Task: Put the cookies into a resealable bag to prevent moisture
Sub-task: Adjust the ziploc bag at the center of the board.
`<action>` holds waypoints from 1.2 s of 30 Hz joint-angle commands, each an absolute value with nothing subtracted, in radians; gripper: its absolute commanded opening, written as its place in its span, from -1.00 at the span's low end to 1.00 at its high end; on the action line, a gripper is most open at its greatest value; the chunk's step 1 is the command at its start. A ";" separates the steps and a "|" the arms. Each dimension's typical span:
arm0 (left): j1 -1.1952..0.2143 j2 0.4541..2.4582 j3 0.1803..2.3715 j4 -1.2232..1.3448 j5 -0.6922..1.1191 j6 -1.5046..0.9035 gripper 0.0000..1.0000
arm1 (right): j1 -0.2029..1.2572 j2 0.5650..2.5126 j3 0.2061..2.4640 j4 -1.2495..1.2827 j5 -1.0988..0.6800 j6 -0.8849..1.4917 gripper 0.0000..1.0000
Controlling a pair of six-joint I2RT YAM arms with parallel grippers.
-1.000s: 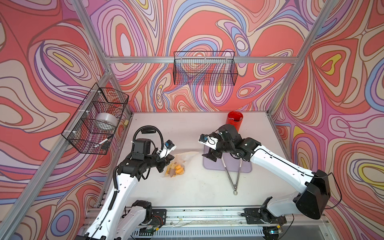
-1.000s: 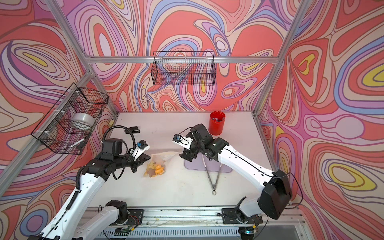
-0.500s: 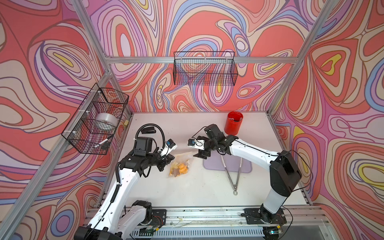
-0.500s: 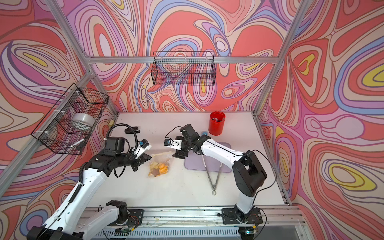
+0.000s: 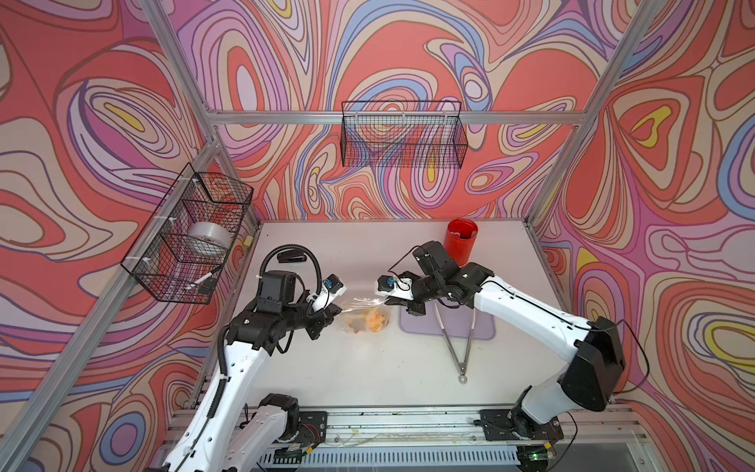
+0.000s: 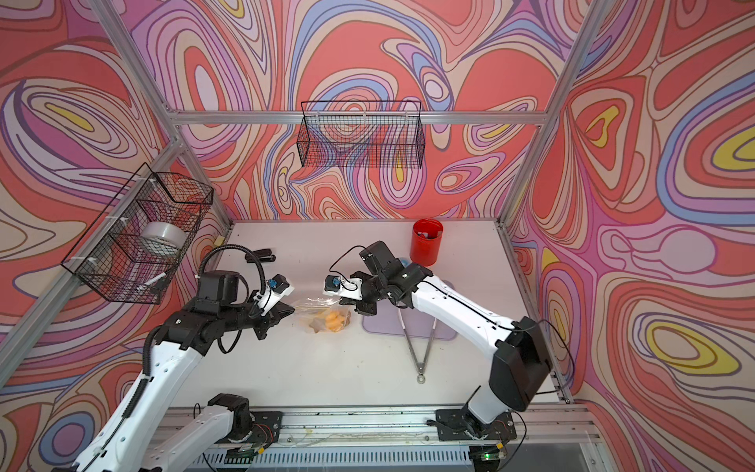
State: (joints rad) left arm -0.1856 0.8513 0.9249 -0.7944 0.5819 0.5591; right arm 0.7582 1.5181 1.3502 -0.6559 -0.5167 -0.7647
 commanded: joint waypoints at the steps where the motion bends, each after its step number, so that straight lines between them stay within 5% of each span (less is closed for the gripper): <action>1: -0.208 0.762 0.940 -0.941 0.519 0.532 -1.00 | 0.822 1.462 1.316 -0.793 -0.624 -0.700 -1.00; 11: -0.235 0.801 0.813 -0.911 0.339 0.497 -1.00 | 0.827 1.606 1.273 -0.785 -0.629 -0.654 -1.00; 26: -0.184 1.544 0.911 -0.281 0.058 0.507 -0.97 | 0.620 2.175 1.712 -0.688 -0.532 -0.673 -0.92; 30: -0.181 1.632 1.002 -0.204 0.057 0.426 -0.20 | 0.574 2.180 1.737 -0.552 -0.429 -0.517 0.00; 32: -0.181 1.619 1.047 -0.196 0.021 0.362 0.33 | 0.540 2.126 1.727 -0.495 -0.359 -0.410 0.23; 33: -0.180 1.596 1.074 -0.202 -0.005 0.324 0.38 | 0.522 2.083 1.705 -0.457 -0.292 -0.358 0.72; 34: -0.181 1.569 1.090 -0.202 -0.033 0.295 0.74 | 0.507 2.037 1.680 -0.432 -0.228 -0.321 0.96; 35: -0.181 1.529 1.099 -0.186 -0.074 0.261 0.98 | 0.490 1.980 1.640 -0.397 -0.159 -0.284 0.97; 36: -0.181 1.481 1.093 -0.155 -0.125 0.232 0.99 | 0.470 1.906 1.585 -0.353 -0.095 -0.253 0.97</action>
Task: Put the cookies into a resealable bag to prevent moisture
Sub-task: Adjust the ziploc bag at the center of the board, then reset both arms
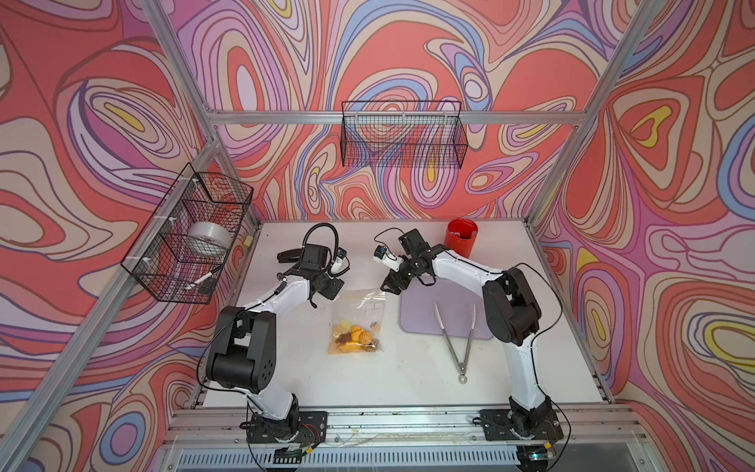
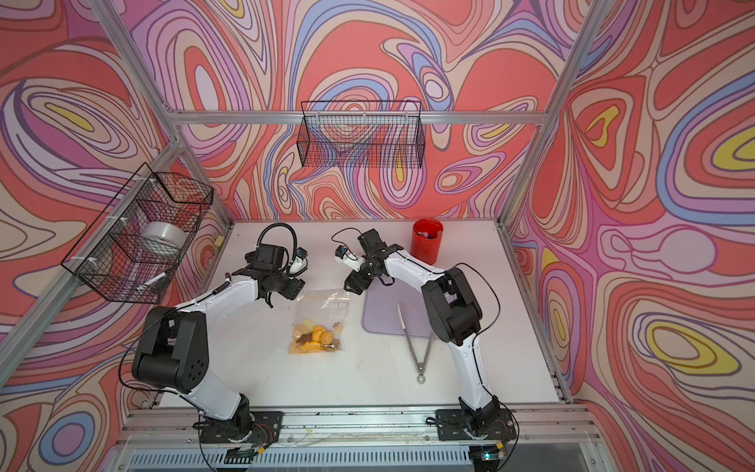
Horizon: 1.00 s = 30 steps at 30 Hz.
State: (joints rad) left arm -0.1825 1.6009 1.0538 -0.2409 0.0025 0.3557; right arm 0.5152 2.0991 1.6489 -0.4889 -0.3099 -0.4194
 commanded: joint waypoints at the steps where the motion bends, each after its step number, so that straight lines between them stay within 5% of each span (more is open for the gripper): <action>1: -0.181 1.439 1.079 -0.123 -0.177 0.206 0.99 | 0.455 1.840 1.519 -0.298 -0.035 -0.221 0.97; 7: -0.180 1.189 0.709 0.324 -0.407 0.204 1.00 | 0.281 1.460 1.009 0.072 0.380 -0.075 0.97; 10: -0.178 1.139 0.571 0.341 -0.416 0.112 0.99 | 0.198 1.399 0.831 0.167 0.541 -0.021 0.97; 16: -0.174 1.194 0.339 0.595 -0.363 -0.002 1.00 | 0.106 1.368 0.489 0.621 0.530 0.021 0.97; 23: -0.125 1.440 0.376 0.813 -0.182 0.077 1.00 | 0.097 1.673 0.407 1.075 0.384 0.012 0.97; 30: -0.026 1.526 0.388 0.832 -0.139 -0.039 0.99 | 0.070 1.710 0.440 0.999 0.281 0.025 0.97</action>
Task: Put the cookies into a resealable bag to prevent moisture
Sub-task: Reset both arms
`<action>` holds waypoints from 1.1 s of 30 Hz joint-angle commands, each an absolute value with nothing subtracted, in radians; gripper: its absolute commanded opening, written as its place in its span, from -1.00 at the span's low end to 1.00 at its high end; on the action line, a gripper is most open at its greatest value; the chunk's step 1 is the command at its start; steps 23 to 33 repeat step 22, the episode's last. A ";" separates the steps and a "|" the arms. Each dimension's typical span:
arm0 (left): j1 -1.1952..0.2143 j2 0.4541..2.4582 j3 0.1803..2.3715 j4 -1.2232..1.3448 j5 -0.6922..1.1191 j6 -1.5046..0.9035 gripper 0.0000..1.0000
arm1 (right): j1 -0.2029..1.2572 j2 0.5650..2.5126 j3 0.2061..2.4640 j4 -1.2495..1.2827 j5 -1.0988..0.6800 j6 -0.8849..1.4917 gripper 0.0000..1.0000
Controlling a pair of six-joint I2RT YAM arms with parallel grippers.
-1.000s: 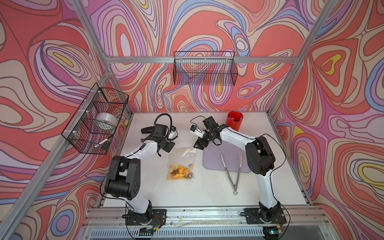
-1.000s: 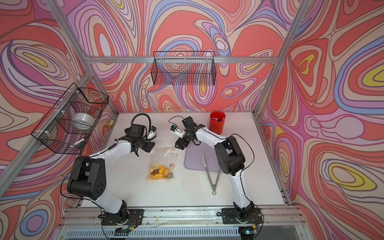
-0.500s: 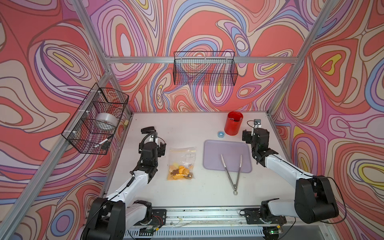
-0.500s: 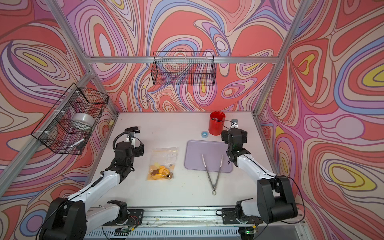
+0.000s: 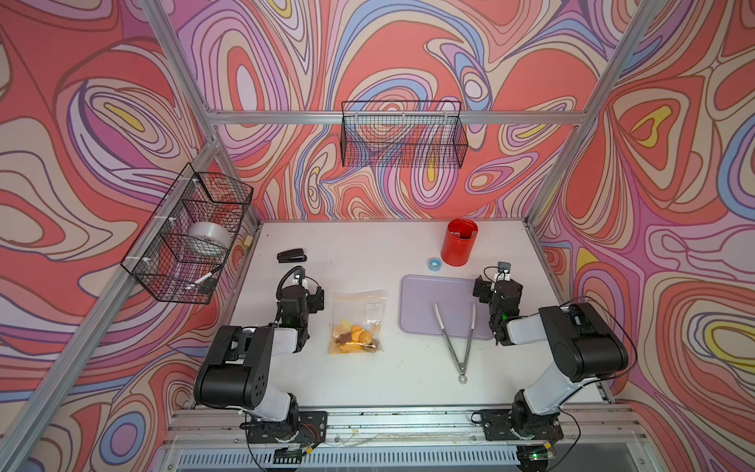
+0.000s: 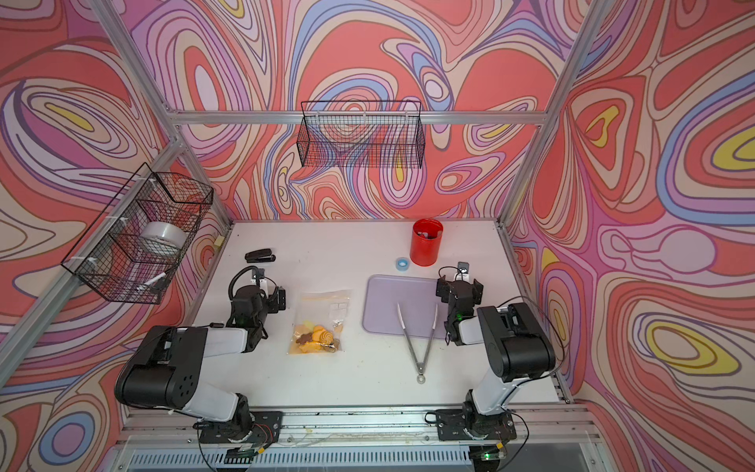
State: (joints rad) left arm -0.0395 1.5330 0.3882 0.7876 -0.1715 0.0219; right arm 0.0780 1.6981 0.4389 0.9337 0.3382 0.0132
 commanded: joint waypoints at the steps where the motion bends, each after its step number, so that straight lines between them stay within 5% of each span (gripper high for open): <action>1: -0.026 1.531 0.382 0.858 -0.142 -0.034 0.99 | 0.068 1.714 0.450 0.992 0.290 0.036 0.97; 33: -0.031 1.544 0.370 0.908 -0.161 -0.034 0.99 | 0.069 1.723 0.441 1.029 0.298 0.027 0.97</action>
